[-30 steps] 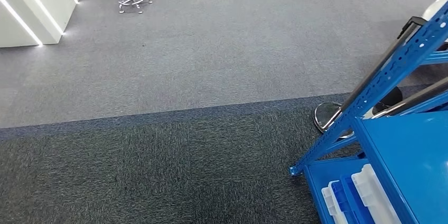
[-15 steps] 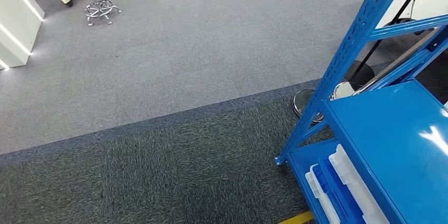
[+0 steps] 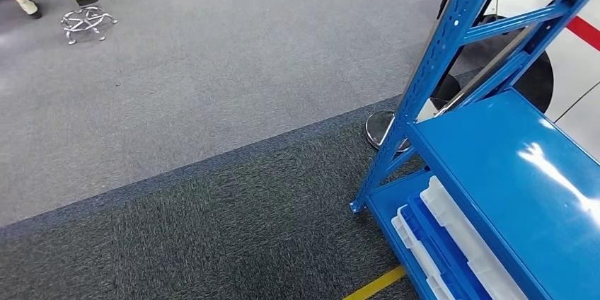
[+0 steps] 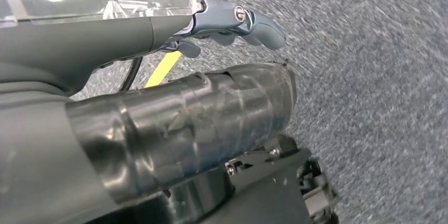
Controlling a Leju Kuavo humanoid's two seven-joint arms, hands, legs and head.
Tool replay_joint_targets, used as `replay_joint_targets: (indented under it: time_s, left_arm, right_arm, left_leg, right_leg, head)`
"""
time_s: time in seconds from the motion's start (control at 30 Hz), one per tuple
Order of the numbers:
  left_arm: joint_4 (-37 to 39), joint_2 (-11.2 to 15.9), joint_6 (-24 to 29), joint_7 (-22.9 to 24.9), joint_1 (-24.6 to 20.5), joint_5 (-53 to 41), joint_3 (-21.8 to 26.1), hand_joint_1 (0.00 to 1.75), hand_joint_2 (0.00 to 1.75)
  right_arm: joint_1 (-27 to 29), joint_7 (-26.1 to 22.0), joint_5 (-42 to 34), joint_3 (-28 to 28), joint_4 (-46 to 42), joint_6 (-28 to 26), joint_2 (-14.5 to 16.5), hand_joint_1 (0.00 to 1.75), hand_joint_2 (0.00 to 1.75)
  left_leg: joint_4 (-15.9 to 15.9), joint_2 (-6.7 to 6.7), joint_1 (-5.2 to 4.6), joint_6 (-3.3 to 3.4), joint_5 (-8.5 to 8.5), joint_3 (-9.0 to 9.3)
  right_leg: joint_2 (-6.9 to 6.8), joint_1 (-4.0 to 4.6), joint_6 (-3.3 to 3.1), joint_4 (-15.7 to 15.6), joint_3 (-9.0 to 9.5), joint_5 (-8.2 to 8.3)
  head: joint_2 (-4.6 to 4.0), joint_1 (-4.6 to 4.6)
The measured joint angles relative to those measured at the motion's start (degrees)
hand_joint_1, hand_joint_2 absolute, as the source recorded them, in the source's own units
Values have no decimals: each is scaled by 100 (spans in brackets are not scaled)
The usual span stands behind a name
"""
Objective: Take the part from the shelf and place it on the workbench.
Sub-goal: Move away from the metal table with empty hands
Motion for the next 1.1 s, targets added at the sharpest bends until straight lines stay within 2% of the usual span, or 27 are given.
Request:
replay_joint_targets:
  time_s: [0.03,0.07,0.1,0.13,0.17,0.23,0.3,0.37,0.43,0.5,0.53,0.57,0.6,0.63,0.67,0.7,0.73,0.77,0.8,0.87,0.93,1.0,1.03,1.07,1.1]
  left_arm:
    - [0,0,-1,2,6,-1,0,0,0]
    - [0,1,-1,3,10,-1,0,0,0]
    - [0,1,-1,4,10,-1,0,0,0]
    - [0,-1,-1,4,7,-1,0,0,0]
    - [0,-3,-1,3,3,-1,0,0,0]
    - [0,-6,1,-9,0,-1,0,0,0]
    - [0,-7,3,-34,-13,-1,0,0,0]
    - [0,-7,3,-62,-32,1,0,0,0]
    - [0,-7,1,-78,-39,3,0,0,0]
    - [0,-7,-1,-73,-29,4,0,0,0]
    - [0,-7,-1,-66,-19,3,0,0,0]
    - [0,-7,-1,-56,-8,3,1,0,0]
    - [0,-5,-1,-47,1,2,1,0,0]
    - [0,-4,-1,-42,7,2,2,0,0]
    - [0,-3,-1,-40,9,2,2,0,0]
    - [0,-2,-1,-40,10,2,3,0,0]
    - [0,-1,0,-46,9,2,4,0,0]
    - [0,-1,1,-51,9,2,5,0,0]
    - [0,-1,1,-56,5,2,7,0,0]
    - [0,-1,4,-62,-3,5,8,0,0]
    - [0,-2,6,-65,-6,8,9,0,0]
    - [0,-5,3,-67,0,8,9,0,0]
    - [0,-7,2,-65,6,8,9,0,0]
    - [0,-7,2,-61,11,8,9,0,0]
    - [0,-7,2,-54,11,7,9,0,0]
  right_arm:
    - [-1,0,-1,0,0,1,0,0,0]
    - [1,0,-1,0,0,1,-1,0,0]
    - [5,0,-1,0,0,1,-2,0,0]
    - [11,0,0,-1,0,1,-5,0,0]
    - [14,-1,2,-1,0,1,-8,0,0]
    - [6,-12,13,-1,0,1,-10,0,0]
    - [1,-30,25,-1,0,1,-10,0,0]
    - [10,-38,33,-1,0,1,-8,0,0]
    - [9,-39,42,-1,0,6,-5,0,0]
    - [1,-29,52,-1,0,23,-4,0,0]
    - [0,-22,58,-1,0,31,-4,0,0]
    - [3,-16,62,-2,0,36,-4,0,0]
    - [5,-13,68,-2,0,36,-4,0,0]
    - [7,-13,77,-3,0,34,-4,0,0]
    - [6,-14,85,-3,0,32,-3,0,0]
    - [4,-15,92,-3,0,30,0,0,0]
    - [-4,-17,98,-3,0,30,3,0,0]
    - [-11,-19,101,-3,0,30,5,0,0]
    - [-14,-21,102,-3,0,29,7,0,0]
    - [-8,-25,104,-5,0,29,6,0,0]
    - [-3,-27,105,-10,0,31,5,0,0]
    - [-13,-28,106,-15,0,37,4,0,0]
    - [-16,-28,106,-16,0,40,4,0,0]
    - [-16,-28,107,-19,0,42,4,0,0]
    - [-11,-28,107,-22,0,43,4,0,0]
  left_leg:
    - [3,68,-6,3,-4,-5]
    - [6,135,-11,4,-8,-6]
    - [10,196,-14,1,-15,-5]
    - [15,250,-15,-8,-24,3]
    - [24,297,-16,-24,-37,15]
    - [55,376,-43,-79,-73,31]
    - [69,440,-68,-142,-98,44]
    - [75,478,-61,-203,-120,65]
    - [318,320,-37,-266,-314,-21]
    - [988,99,-15,-311,-702,-317]
    - [1356,54,-11,-323,-859,-485]
    - [1617,33,-10,-330,-929,-607]
    - [1670,22,-10,-330,-875,-635]
    - [1498,10,-9,-322,-714,-560]
    - [1138,-46,-7,-305,-486,-400]
    - [743,-168,-5,-282,-305,-226]
    - [417,-285,-1,-263,-189,-90]
    - [213,-383,-3,-244,-137,-6]
    - [147,-424,-11,-226,-151,15]
    - [100,-325,-10,-160,-119,31]
    - [34,-199,11,-74,-73,58]
    - [6,-62,8,-24,-60,68]
    - [8,12,1,-11,-64,65]
    - [9,88,-7,-7,-70,64]
    - [10,158,-12,-6,-78,67]
  right_leg:
    - [-20,-6,17,340,-161,-135]
    - [-30,-12,29,530,-248,-169]
    - [-43,-17,37,510,-228,-92]
    - [-73,-21,37,259,-88,77]
    - [-141,-20,26,-133,128,276]
    - [-305,15,-29,-800,475,504]
    - [-341,52,-90,-976,536,513]
    - [-250,32,-150,-999,528,538]
    - [-168,-2,-220,-1037,536,577]
    - [-82,-8,-262,-1045,523,599]
    - [-33,-4,-268,-1039,512,602]
    - [23,-1,-270,-1031,506,603]
    - [85,0,-269,-1020,502,602]
    - [150,-1,-266,-1008,502,600]
    - [215,-2,-258,-994,502,595]
    - [275,0,-245,-976,496,589]
    - [333,3,-223,-956,480,585]
    - [382,2,-193,-943,457,589]
    - [429,-2,-156,-940,433,598]
    - [493,-16,-77,-954,406,623]
    - [315,-5,-31,-806,340,512]
    - [53,2,-6,-220,69,174]
    - [-3,-2,9,163,-118,-1]
    - [-25,-9,22,465,-263,-99]
    - [-41,-13,30,571,-311,-83]
  head:
    - [0,-1]
    - [0,-1]
    - [0,-1]
    - [0,-1]
    - [0,0]
    - [0,-2]
    - [0,-7]
    - [0,-8]
    - [0,-13]
    - [0,-20]
    - [0,-21]
    - [0,-22]
    - [0,-22]
    - [0,-22]
    - [0,-22]
    - [0,-21]
    - [0,-21]
    - [0,-20]
    - [0,-20]
    - [0,-20]
    - [0,-12]
    - [0,-4]
    - [0,-4]
    - [0,-4]
    - [0,-5]
